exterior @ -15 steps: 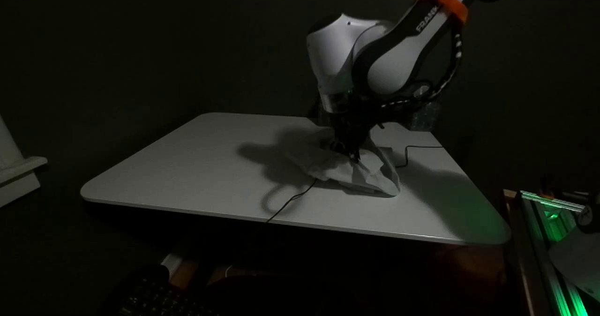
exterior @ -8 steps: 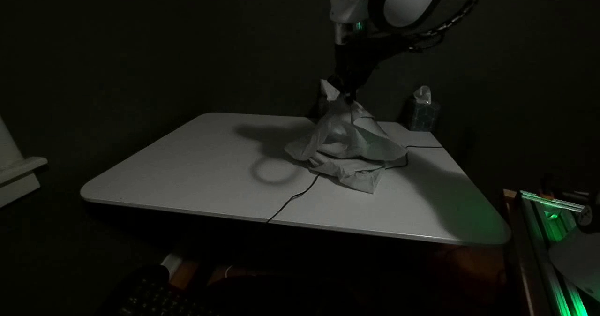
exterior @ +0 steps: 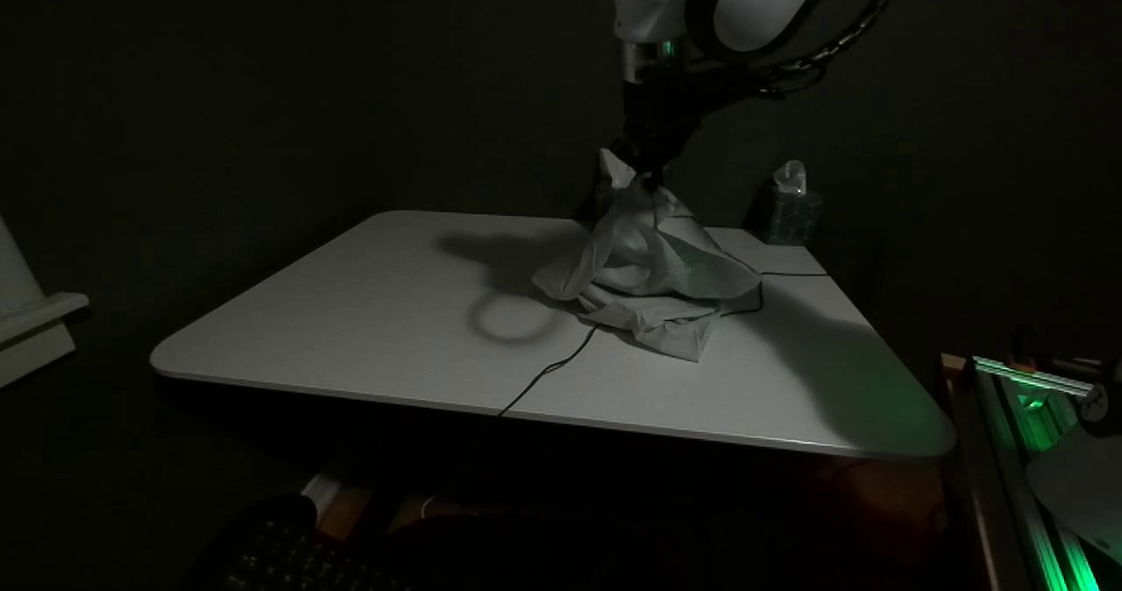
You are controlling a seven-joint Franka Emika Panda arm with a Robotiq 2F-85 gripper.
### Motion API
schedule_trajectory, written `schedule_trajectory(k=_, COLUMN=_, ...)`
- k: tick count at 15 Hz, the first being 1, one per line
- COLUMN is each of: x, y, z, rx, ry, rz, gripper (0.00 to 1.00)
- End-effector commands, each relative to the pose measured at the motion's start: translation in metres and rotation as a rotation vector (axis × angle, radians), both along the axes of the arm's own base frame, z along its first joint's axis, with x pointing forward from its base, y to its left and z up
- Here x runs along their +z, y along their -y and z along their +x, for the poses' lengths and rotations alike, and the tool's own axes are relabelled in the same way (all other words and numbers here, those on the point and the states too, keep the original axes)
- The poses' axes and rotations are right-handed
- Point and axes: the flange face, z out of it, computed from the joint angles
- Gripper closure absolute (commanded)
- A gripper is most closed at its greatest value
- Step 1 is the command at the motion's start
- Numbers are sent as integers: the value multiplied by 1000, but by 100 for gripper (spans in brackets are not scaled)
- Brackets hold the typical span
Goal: Fold the white cloth over itself
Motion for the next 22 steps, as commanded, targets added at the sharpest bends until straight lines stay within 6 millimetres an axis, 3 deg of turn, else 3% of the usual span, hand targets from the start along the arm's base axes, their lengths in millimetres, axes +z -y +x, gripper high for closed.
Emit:
schedule_trajectory(k=1, x=3, y=41, z=35, rx=-69, ry=84, rz=-71, gripper=99)
schedule_trajectory(k=5, x=-18, y=72, z=86, rx=-48, ry=168, rz=-131, gripper=99)
schedule_trajectory(k=10, x=-72, y=94, z=135, rx=-20, ry=215, rz=-184, gripper=99)
schedule_trajectory(k=15, x=-128, y=126, z=154, rx=-119, ry=189, rz=-211, gripper=99)
schedule_trajectory(k=21, x=-174, y=150, z=168, rx=-210, ry=180, rz=-269, gripper=99)
schedule_trajectory(k=22, x=-178, y=152, z=171, rx=-232, ry=184, rz=-275, gripper=77)
